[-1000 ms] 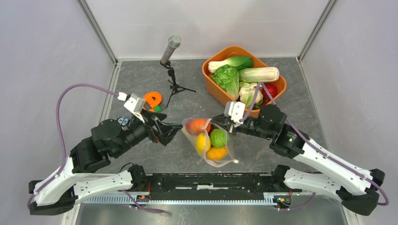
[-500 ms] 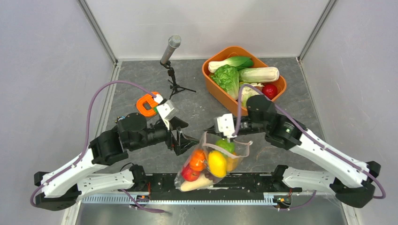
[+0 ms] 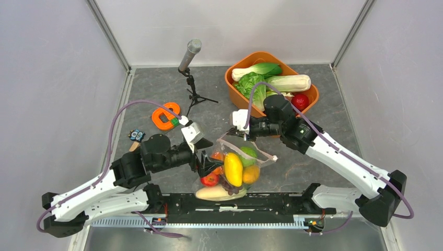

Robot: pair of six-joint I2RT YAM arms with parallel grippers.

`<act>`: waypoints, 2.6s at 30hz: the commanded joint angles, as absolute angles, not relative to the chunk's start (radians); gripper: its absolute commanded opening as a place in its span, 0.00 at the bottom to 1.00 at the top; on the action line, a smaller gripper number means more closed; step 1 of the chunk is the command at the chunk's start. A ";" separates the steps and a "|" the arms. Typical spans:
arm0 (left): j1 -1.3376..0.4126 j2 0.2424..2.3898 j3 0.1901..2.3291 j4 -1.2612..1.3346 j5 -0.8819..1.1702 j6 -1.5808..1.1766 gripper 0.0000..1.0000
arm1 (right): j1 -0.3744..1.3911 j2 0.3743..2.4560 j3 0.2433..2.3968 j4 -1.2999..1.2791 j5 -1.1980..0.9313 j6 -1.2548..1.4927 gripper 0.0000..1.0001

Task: Place the food in the zip-top bag and seal the zipper
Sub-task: Adjust the zipper food storage bag at the center of the board, then zip the zipper food storage bag at the center of the board.

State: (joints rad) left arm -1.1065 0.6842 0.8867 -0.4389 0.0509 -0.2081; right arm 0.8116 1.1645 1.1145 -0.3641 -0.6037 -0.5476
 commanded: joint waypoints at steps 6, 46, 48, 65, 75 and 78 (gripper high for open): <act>-1.107 0.659 0.761 -0.166 -0.033 -0.003 0.94 | 0.800 1.149 1.122 -0.304 -0.712 -0.597 0.04; -1.108 0.646 0.778 -0.182 -0.029 0.091 0.02 | 0.779 1.020 1.044 -0.062 -0.196 -0.216 0.65; -1.107 0.633 0.776 -0.197 -0.028 0.094 0.02 | 0.739 0.970 1.023 -0.047 -0.122 -0.154 0.66; -1.108 0.618 0.788 -0.226 -0.005 0.113 0.02 | 0.189 0.520 0.347 0.397 -0.494 0.481 0.76; -1.107 0.605 0.781 -0.227 -0.005 0.122 0.02 | 0.033 0.441 0.104 0.954 -0.826 0.820 0.78; -1.108 0.597 0.778 -0.230 0.024 0.121 0.02 | 0.028 0.491 0.034 1.236 -0.926 0.951 0.78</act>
